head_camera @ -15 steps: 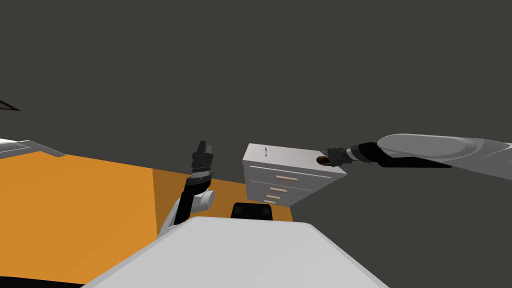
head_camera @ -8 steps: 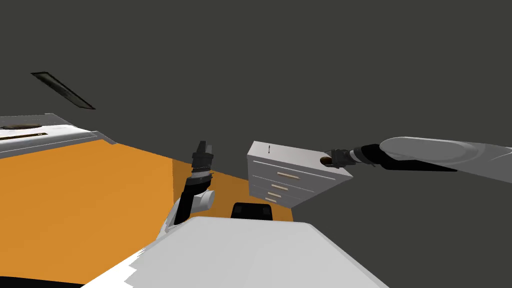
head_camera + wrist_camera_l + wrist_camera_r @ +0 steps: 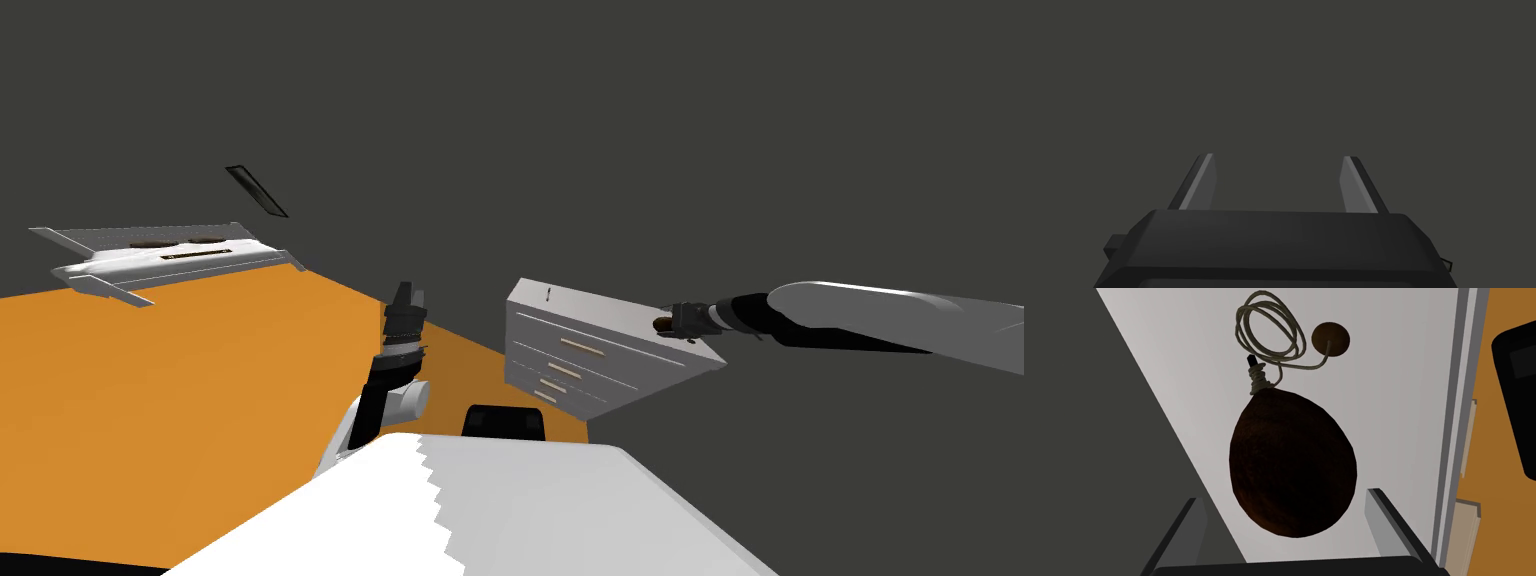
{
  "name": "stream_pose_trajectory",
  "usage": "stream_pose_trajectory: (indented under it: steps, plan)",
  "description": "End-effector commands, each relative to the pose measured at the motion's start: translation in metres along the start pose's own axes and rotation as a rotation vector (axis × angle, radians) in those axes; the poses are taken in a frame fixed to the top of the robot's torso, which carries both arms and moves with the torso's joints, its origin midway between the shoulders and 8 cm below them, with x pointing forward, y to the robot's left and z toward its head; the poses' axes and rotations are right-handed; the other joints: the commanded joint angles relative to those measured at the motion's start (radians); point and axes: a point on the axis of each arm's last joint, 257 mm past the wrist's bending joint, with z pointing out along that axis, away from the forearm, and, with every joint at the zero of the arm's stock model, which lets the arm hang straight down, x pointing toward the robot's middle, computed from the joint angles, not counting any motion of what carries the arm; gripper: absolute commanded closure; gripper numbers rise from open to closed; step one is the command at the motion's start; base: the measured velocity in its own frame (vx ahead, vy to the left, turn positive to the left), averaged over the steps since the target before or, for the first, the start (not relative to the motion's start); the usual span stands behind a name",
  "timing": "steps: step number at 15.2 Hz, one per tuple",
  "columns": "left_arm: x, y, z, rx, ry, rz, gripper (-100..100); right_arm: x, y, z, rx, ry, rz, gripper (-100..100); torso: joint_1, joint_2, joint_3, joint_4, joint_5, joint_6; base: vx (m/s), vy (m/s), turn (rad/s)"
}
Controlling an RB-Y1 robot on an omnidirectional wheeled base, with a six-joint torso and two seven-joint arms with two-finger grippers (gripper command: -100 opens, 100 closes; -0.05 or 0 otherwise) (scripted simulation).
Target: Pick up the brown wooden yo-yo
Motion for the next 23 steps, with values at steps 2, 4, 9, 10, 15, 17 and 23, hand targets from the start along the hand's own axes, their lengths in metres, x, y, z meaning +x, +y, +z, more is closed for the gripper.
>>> stream_pose_trajectory:
  steps: [2, 4, 9, 10, 15, 17, 23]
  plan:
    - [0.0, 0.0, 0.0, 0.0, 0.0, 0.0, 0, 0.0, 0.0, 0.0, 0.0, 0.0, 0.0, 100, 0.0, -0.003, -0.001, -0.001, 0.0, 0.0, -0.022, -0.005, 0.002]
    - [0.0, 0.0, 0.0, 0.0, 0.0, 0.0, 0, 0.0, 0.0, 0.0, 0.001, 0.0, 0.0, 100, 0.001, -0.006, -0.003, -0.001, 0.0, 0.0, -0.004, -0.001, 0.001]
    - [0.0, 0.0, 0.0, 0.0, 0.0, 0.0, 0, -0.022, 0.003, -0.001, -0.02, -0.044, -0.067, 100, 0.003, -0.014, -0.008, -0.002, 0.001, 0.003, 0.097, 0.024, -0.258]
    - [0.0, 0.0, 0.0, 0.0, 0.0, 0.0, 0, -0.03, 0.004, -0.002, -0.028, -0.061, -0.088, 100, 0.004, -0.016, -0.009, -0.003, 0.001, 0.002, 0.178, 0.059, -0.416]
    - [0.0, 0.0, 0.0, 0.0, 0.0, 0.0, 0, -0.054, 0.008, -0.005, -0.049, -0.113, -0.162, 100, 0.005, -0.017, -0.01, -0.004, 0.002, 0.001, 0.132, 0.047, -0.29]
    - [0.0, 0.0, 0.0, 0.0, 0.0, 0.0, 0, -0.062, 0.01, -0.006, -0.055, -0.131, -0.196, 100, 0.005, -0.017, -0.01, -0.004, 0.002, 0.001, 0.133, 0.057, -0.291]
    - [0.0, 0.0, 0.0, 0.0, 0.0, 0.0, 0, -0.078, 0.013, -0.008, -0.067, -0.167, -0.248, 100, 0.004, -0.015, -0.009, -0.003, 0.002, 0.001, 0.089, 0.043, -0.183]
